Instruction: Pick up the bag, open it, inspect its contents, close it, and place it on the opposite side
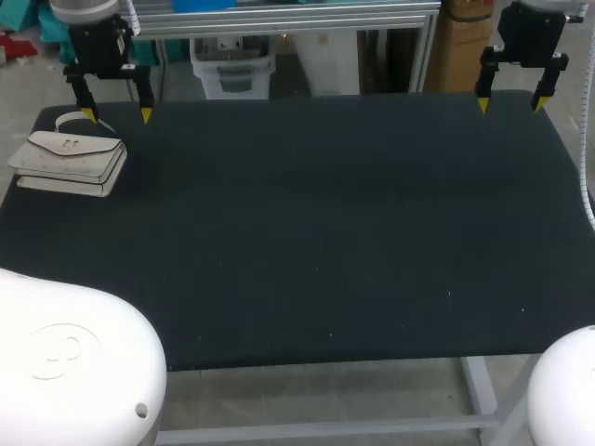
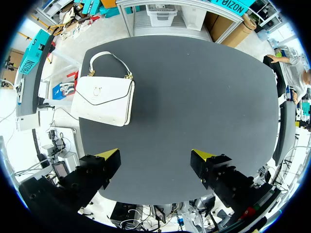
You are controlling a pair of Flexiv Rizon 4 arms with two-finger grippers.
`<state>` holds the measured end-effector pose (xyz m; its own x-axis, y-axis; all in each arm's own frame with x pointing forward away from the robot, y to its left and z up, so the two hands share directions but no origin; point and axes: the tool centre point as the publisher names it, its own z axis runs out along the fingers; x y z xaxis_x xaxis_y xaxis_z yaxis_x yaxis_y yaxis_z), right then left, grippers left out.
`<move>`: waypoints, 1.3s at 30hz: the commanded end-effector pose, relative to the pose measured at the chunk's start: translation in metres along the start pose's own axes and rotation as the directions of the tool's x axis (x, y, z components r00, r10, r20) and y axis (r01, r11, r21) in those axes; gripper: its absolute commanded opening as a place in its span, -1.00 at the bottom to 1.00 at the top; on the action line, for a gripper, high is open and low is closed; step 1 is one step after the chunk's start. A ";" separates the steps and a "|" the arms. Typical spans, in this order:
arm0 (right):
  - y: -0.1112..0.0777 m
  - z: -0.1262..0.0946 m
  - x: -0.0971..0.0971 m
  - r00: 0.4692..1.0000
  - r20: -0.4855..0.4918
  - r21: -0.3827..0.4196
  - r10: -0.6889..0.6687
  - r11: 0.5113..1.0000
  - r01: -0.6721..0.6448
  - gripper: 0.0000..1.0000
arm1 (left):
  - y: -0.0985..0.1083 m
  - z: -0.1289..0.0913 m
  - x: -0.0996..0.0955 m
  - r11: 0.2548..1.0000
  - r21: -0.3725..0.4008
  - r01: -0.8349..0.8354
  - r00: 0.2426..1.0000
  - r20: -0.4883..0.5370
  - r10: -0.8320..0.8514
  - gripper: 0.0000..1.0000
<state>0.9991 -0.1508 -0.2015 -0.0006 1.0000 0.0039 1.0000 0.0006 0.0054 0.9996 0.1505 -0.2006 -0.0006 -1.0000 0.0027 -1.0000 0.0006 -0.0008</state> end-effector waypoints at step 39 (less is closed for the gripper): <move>-0.019 0.031 0.028 0.850 -0.038 -0.393 -0.525 0.790 0.470 1.00 | -0.025 0.003 -0.065 0.988 -0.009 -0.151 0.972 -0.184 0.147 1.00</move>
<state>0.9960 -0.1192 -0.2212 -0.3791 0.9225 0.0723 0.9187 0.3659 0.1489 1.0130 0.2062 -0.2023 -0.1386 -0.9826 0.1233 -0.9904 0.1375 -0.0177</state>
